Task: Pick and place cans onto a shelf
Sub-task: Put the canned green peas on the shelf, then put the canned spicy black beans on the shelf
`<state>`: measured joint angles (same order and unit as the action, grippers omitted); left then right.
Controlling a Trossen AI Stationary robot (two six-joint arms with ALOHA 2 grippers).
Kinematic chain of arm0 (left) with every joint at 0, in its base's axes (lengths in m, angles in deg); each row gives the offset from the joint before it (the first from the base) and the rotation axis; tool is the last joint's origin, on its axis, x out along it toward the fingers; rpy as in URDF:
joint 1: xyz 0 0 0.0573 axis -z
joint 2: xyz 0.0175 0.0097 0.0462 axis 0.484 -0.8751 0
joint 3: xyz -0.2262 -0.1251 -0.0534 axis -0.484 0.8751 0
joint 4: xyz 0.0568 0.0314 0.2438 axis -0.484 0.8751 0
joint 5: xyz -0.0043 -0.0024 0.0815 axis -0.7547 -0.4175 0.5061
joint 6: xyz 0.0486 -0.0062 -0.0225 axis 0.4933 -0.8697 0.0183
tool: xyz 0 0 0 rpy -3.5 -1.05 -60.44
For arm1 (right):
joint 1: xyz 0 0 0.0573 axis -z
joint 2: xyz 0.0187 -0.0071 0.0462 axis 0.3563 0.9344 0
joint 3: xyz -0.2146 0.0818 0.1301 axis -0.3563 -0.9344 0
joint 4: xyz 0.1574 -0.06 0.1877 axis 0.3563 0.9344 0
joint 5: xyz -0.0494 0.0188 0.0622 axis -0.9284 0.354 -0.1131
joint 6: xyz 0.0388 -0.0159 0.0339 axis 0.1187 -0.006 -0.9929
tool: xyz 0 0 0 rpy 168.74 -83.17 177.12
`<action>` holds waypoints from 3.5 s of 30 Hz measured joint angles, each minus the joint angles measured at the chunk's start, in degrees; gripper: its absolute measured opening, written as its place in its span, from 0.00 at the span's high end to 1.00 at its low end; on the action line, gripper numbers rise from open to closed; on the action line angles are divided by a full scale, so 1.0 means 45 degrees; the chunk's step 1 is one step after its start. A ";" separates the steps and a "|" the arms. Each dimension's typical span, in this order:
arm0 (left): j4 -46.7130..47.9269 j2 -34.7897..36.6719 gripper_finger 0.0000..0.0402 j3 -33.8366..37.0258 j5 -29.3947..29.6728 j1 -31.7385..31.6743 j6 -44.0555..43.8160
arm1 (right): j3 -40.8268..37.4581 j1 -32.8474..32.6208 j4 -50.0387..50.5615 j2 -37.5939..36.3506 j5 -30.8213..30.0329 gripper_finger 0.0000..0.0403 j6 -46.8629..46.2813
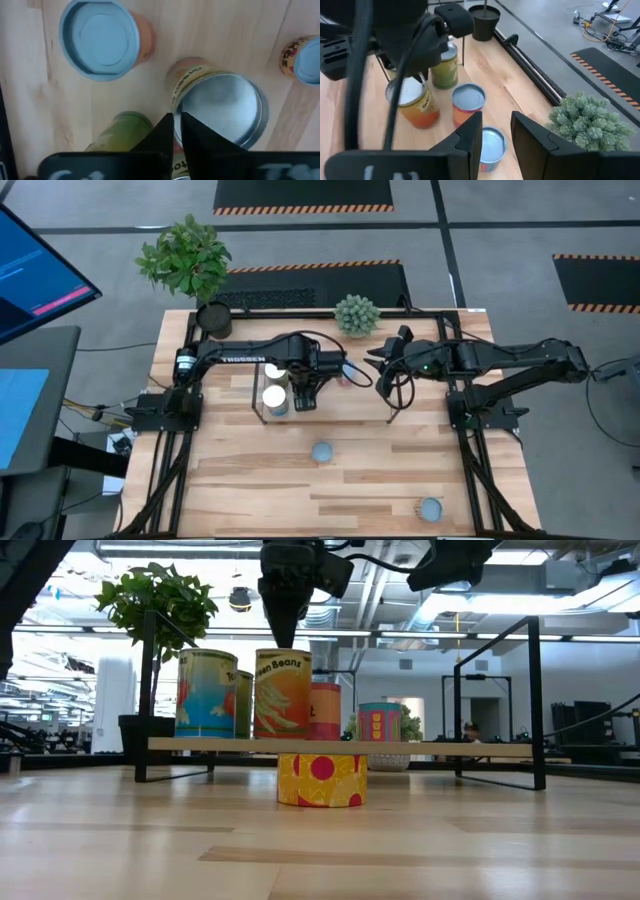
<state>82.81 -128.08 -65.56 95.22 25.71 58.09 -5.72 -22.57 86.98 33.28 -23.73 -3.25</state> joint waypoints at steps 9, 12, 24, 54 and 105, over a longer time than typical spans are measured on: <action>0.0007 0.0005 0.84 0.0000 0.0081 -0.0133 -0.0049 | 0.0000 -0.0005 0.0136 0.0000 0.0002 0.69 -0.0034; 0.0004 0.0005 0.84 0.0000 0.0083 -0.0133 -0.0176 | 0.0000 -0.0005 0.0138 0.0000 -0.0002 0.69 -0.0030; -0.1649 0.0024 0.85 -0.0442 -0.0083 -0.0109 -0.0610 | 0.0000 -0.0005 0.0126 0.0000 -0.0003 0.69 -0.0034; -0.1914 0.0029 0.85 0.0874 -0.0015 0.0214 -0.1060 | 0.0005 -0.0005 0.0112 -0.0005 -0.0003 0.69 -0.0029; -0.0894 -0.0257 0.85 0.1166 0.2006 -0.2169 -0.1102 | 0.0015 -0.0010 0.0460 -0.0005 0.0007 0.69 0.0067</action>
<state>78.79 -129.24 -60.32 104.25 15.95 53.13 -5.65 -22.61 89.05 33.25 -23.70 -2.95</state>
